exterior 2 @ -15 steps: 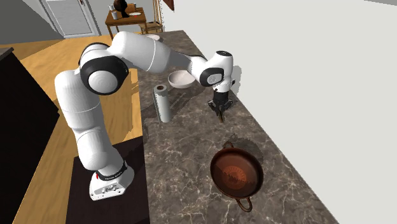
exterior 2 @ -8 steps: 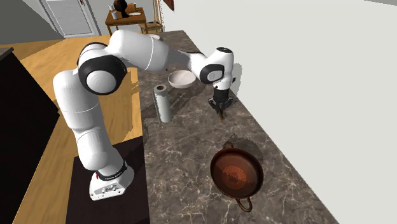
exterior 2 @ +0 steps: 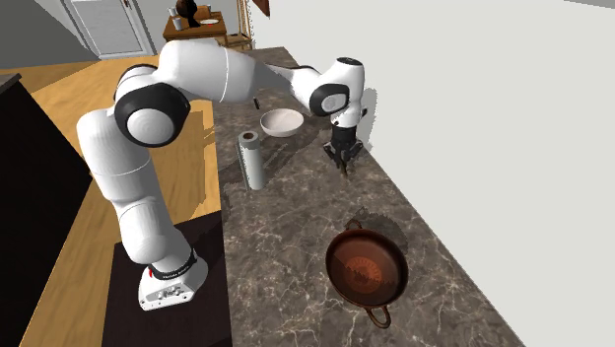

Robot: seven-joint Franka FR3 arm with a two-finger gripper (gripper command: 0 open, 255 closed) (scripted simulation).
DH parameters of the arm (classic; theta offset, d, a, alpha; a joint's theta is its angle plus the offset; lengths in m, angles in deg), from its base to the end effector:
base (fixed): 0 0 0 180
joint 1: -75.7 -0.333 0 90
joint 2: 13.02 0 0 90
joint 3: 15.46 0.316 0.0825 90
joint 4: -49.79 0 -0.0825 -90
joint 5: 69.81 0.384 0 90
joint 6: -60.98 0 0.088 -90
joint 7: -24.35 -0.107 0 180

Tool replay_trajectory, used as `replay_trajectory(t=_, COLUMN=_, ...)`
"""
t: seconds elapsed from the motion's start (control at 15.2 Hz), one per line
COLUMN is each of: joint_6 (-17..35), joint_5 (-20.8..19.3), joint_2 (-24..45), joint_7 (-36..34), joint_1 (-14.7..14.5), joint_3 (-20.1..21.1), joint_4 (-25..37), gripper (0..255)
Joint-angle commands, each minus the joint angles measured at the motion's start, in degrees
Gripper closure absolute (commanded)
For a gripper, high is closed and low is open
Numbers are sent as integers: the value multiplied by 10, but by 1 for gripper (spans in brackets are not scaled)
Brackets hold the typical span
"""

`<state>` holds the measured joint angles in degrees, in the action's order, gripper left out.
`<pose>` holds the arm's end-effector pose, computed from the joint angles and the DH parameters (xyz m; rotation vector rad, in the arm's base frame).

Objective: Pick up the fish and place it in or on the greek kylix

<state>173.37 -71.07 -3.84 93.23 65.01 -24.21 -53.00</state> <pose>0.6069 0.0234 0.4594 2.5167 1.8088 -0.0264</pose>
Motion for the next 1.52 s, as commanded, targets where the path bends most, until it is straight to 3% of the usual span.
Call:
replay_trajectory(t=0.0, joint_6=-16, joint_5=0, joint_2=-3, joint_7=0, joint_1=0, joint_3=0, joint_4=12, gripper=255)
replay_trajectory(t=1.25, joint_6=-161, joint_5=0, joint_2=-6, joint_7=4, joint_1=0, joint_3=-1, joint_4=155, gripper=255)
replay_trajectory(t=1.45, joint_6=-155, joint_5=-2, joint_2=-26, joint_7=26, joint_1=13, joint_3=-10, joint_4=129, gripper=255)
